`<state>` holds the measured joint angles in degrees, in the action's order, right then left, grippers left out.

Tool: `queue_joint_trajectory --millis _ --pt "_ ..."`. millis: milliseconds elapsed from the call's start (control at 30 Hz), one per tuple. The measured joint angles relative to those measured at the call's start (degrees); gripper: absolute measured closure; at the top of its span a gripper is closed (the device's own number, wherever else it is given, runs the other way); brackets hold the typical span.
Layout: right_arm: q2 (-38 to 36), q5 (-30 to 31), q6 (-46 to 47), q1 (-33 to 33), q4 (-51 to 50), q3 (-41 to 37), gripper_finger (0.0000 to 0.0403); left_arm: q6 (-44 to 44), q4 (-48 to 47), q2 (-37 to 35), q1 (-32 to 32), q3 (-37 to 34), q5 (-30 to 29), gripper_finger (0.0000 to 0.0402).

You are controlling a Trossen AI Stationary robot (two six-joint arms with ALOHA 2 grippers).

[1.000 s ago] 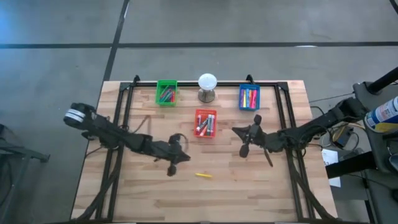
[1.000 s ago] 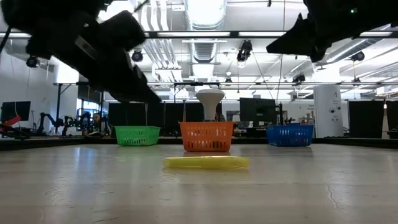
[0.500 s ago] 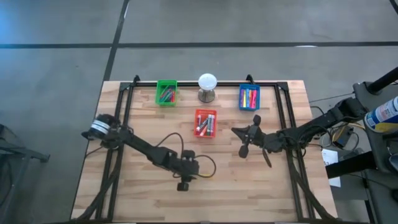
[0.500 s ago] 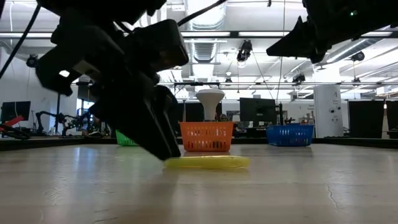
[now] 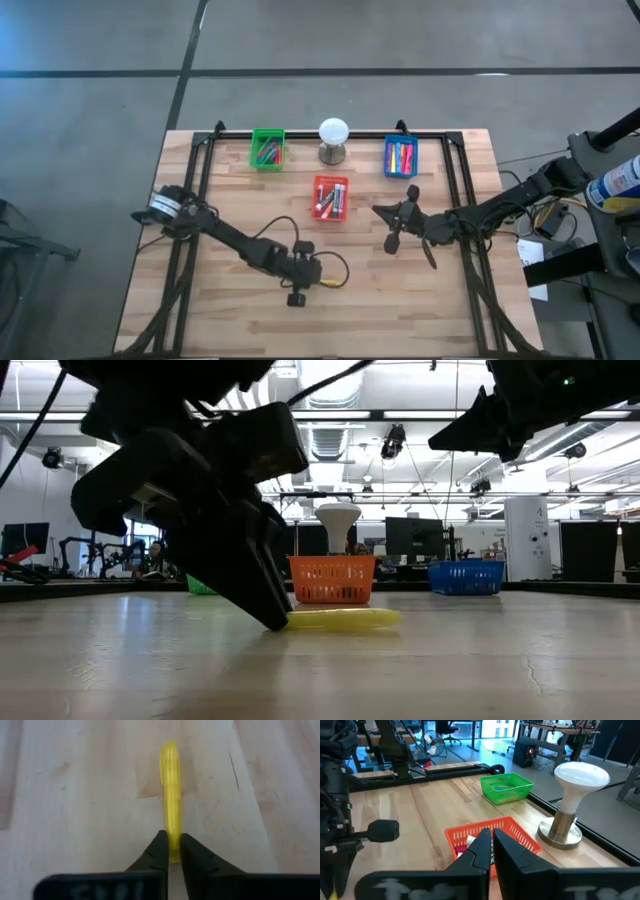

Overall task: Pick & Place Markers
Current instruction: Put the yellow pen into the green bin

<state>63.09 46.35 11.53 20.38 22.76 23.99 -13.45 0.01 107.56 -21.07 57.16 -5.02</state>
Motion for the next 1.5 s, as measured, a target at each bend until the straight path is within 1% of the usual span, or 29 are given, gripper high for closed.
queue_joint_trajectory --millis 67,167,267,367,467,567,633,667,733,767,833,867,933,967,1033,1200,1267,1367,1433,1500 --pt "0.0 0.0 0.0 0.0 0.0 0.0 0.039 -0.3 -1.6 -1.0 -0.2 0.0 -2.9 0.0384" --pt "0.0 0.0 0.0 0.0 0.0 0.0 0.039 -0.6 -9.2 -5.0 0.5 -0.4 -7.9 0.0384" --pt "0.0 0.0 0.0 0.0 0.0 -0.1 0.039 -3.0 -17.4 -11.9 1.3 -0.6 -15.9 0.0383" --pt "0.0 0.0 0.0 0.0 0.0 -0.2 0.039 -6.1 -25.0 -20.4 3.2 -2.8 -24.5 0.0384" --pt "0.0 0.0 0.1 0.0 0.0 -0.2 0.039 -9.5 -31.6 -30.2 9.0 -5.7 -31.3 0.0384" --pt "0.0 0.0 0.2 0.0 0.0 -0.2 0.039 -10.1 -33.1 -39.1 19.5 -9.7 -32.4 0.0384" --pt "0.0 0.0 0.2 0.0 0.0 -0.3 0.039 -8.2 -32.6 -43.0 28.9 -12.1 -30.9 0.0385" --pt "0.0 0.0 0.2 0.0 0.0 -0.3 0.039 -6.6 -31.6 -44.4 34.0 -13.2 -28.9 0.0385" --pt "0.0 0.0 0.2 0.0 0.0 -0.3 0.039 -2.8 -27.1 -45.8 44.4 -15.0 -21.9 0.0385" --pt "0.0 0.0 0.1 0.0 0.0 -0.3 0.039 -1.0 -24.0 -45.8 49.5 -16.0 -17.3 0.0385" --pt "0.0 0.0 0.0 0.0 0.0 -0.3 0.039 1.1 -17.7 -44.1 58.3 -18.0 -8.2 0.0385" --pt "0.0 0.0 0.0 0.0 0.0 -0.3 0.039 1.3 -14.9 -42.7 61.9 -18.6 -4.7 0.0385" --pt "0.0 0.0 -0.2 0.0 0.0 -0.3 0.039 1.4 -10.3 -39.6 67.2 -19.2 0.3 0.0385" --pt "0.0 0.0 -0.2 0.0 0.0 -0.3 0.039 1.5 -9.2 -37.9 69.1 -19.2 1.8 0.0385" --pt "0.0 0.0 -0.2 0.0 0.0 -0.3 0.039 2.2 -8.5 -34.7 70.8 -19.3 3.3 0.0385" --pt "0.0 0.0 -0.8 0.0 0.0 -0.3 0.039 3.2 -6.2 -30.2 70.9 -19.3 4.0 0.0383" --pt "0.0 0.0 -0.8 0.0 0.0 -0.3 0.039 2.4 -5.3 -29.3 70.9 -19.3 3.9 0.0368" --pt "0.0 0.0 -0.8 0.0 0.0 -0.3 0.039 2.4 -4.5 -29.2 70.9 -19.3 3.9 0.0335" --pt "0.0 0.1 -0.9 0.0 0.0 -0.4 0.039 3.2 -5.5 -29.8 70.9 -19.3 3.8 0.0318" --pt "0.0 0.2 -1.5 0.0 0.0 -0.8 0.039 4.1 -6.1 -31.2 70.9 -19.3 3.9 0.031"
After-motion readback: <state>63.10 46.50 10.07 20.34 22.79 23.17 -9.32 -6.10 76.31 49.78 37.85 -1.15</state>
